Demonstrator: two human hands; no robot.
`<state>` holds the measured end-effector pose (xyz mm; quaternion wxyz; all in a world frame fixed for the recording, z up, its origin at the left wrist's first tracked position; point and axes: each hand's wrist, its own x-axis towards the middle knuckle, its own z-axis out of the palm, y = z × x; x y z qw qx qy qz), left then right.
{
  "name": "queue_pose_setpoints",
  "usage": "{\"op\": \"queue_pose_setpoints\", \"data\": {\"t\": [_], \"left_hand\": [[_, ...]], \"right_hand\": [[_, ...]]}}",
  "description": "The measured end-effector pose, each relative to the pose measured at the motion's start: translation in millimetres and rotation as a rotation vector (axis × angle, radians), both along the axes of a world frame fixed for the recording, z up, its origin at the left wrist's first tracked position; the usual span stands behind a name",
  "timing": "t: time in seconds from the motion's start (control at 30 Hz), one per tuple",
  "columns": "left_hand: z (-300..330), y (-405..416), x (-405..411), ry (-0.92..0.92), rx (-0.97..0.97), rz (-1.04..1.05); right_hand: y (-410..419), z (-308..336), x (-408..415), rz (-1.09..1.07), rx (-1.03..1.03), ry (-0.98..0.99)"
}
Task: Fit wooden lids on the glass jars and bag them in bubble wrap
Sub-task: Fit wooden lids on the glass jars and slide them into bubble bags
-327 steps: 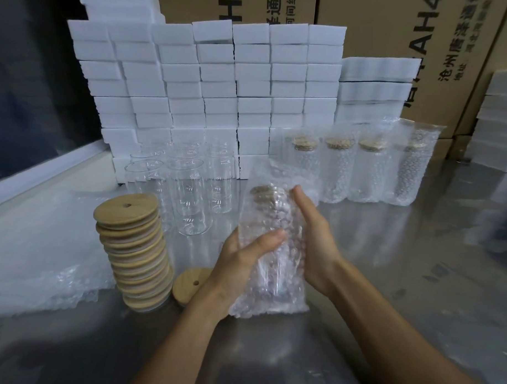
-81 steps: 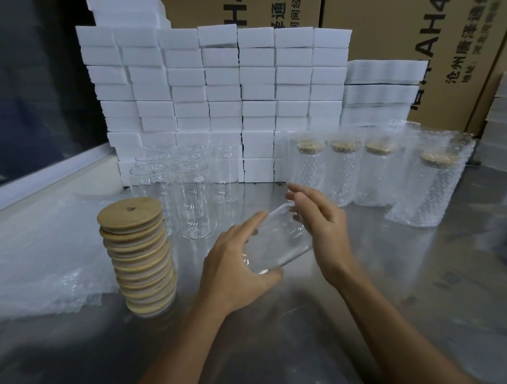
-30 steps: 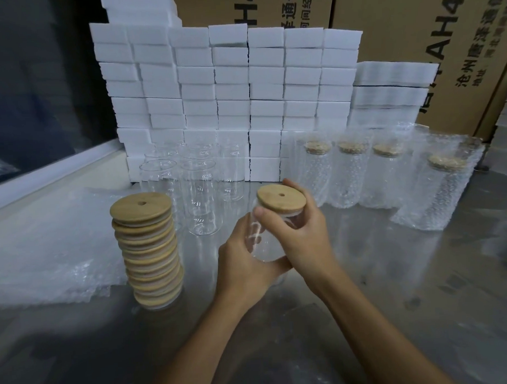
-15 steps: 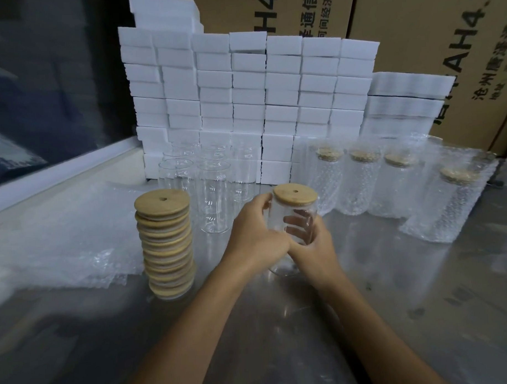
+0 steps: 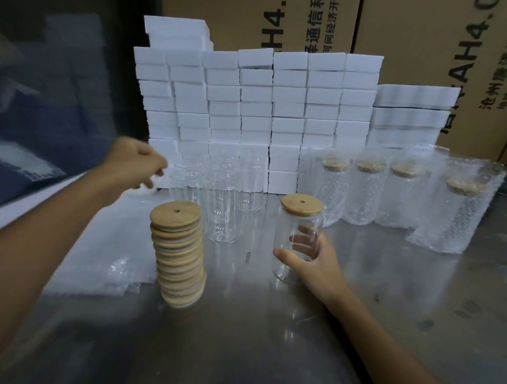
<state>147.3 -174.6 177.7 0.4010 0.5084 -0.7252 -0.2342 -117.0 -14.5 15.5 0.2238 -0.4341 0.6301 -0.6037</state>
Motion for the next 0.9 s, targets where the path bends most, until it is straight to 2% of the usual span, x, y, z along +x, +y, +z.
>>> {"op": "queue_pose_setpoints", "data": {"t": [0.07, 0.13, 0.2, 0.27, 0.47, 0.53, 0.6, 0.77, 0.9], "left_hand": [[-28.2, -15.6, 19.9, -0.068, 0.025, 0.089], [-58.0, -24.2, 35.6, -0.220, 0.074, 0.156], [-83.1, -25.7, 46.0, -0.419, 0.159, 0.149], [-96.6, -23.4, 50.0, -0.485, 0.161, 0.139], [-79.9, -14.8, 34.2, -0.368, -0.016, 0.314], [-63.8, -9.9, 27.1, -0.266, -0.153, 0.418], [-42.2, -2.3, 17.8, -0.152, -0.305, 0.439], [9.7, 22.2, -12.0, 0.108, -0.603, 0.282], [26.8, 55.7, -46.3, 0.086, -0.758, -0.033]], "right_hand": [[-0.4, -0.4, 0.2, -0.001, 0.002, -0.008], [-0.3, -0.8, -0.5, 0.003, 0.005, -0.012], [-0.4, -1.3, -1.1, 0.014, 0.009, -0.008], [-0.4, -2.0, -1.2, 0.027, 0.018, -0.001], [-2.5, -7.4, -1.2, 0.025, 0.043, 0.063], [-3.5, -8.9, -1.9, 0.003, 0.058, 0.082], [-4.8, -10.2, -3.5, -0.032, 0.068, 0.095], [-5.6, -11.3, -4.9, -0.101, 0.087, 0.133], [-5.6, -11.9, -5.5, -0.134, 0.086, 0.155]]}}
